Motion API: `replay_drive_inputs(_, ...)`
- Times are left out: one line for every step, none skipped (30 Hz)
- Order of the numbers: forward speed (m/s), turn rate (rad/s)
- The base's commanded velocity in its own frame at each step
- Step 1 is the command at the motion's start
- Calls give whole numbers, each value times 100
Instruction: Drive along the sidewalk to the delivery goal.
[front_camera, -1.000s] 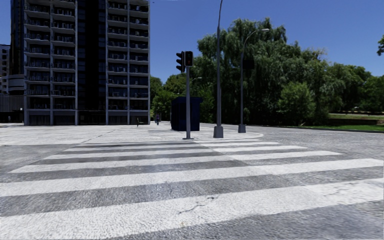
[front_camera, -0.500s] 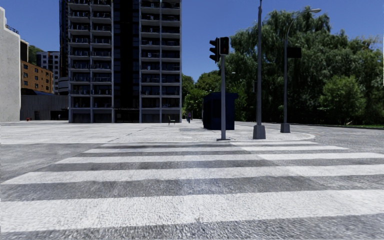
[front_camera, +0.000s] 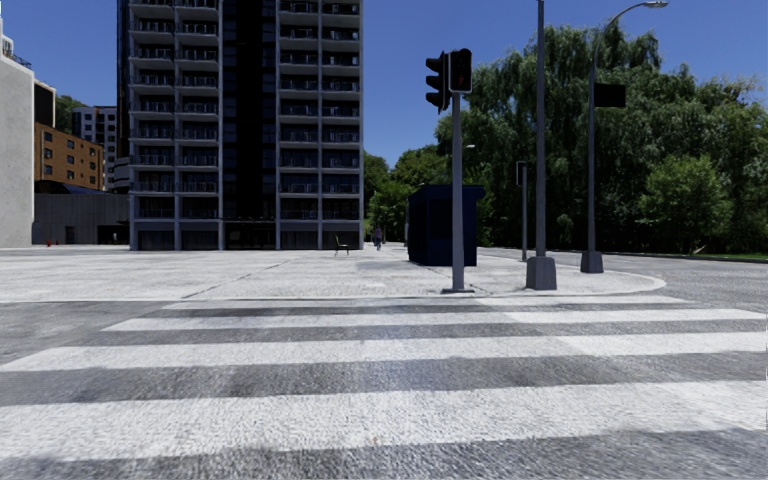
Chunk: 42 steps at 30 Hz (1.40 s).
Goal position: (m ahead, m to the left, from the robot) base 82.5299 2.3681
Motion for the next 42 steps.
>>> replay_drive_inputs(200,77)
replay_drive_inputs(200,89)
replay_drive_inputs(200,89)
replay_drive_inputs(200,82)
replay_drive_inputs(200,6)
replay_drive_inputs(200,0)
replay_drive_inputs(200,0)
replay_drive_inputs(200,0)
replay_drive_inputs(200,0)
replay_drive_inputs(200,0)
replay_drive_inputs(200,0)
replay_drive_inputs(200,0)
replay_drive_inputs(200,0)
replay_drive_inputs(200,0)
replay_drive_inputs(200,0)
replay_drive_inputs(200,0)
replay_drive_inputs(200,0)
replay_drive_inputs(200,0)
replay_drive_inputs(200,0)
replay_drive_inputs(200,0)
replay_drive_inputs(200,0)
replay_drive_inputs(200,0)
replay_drive_inputs(200,0)
replay_drive_inputs(200,0)
replay_drive_inputs(200,0)
replay_drive_inputs(200,0)
replay_drive_inputs(200,0)
replay_drive_inputs(200,0)
replay_drive_inputs(200,0)
replay_drive_inputs(200,0)
replay_drive_inputs(200,0)
replay_drive_inputs(200,0)
replay_drive_inputs(200,0)
replay_drive_inputs(200,0)
replay_drive_inputs(200,0)
replay_drive_inputs(200,0)
replay_drive_inputs(200,0)
replay_drive_inputs(200,0)
replay_drive_inputs(200,0)
replay_drive_inputs(200,0)
replay_drive_inputs(200,0)
replay_drive_inputs(200,0)
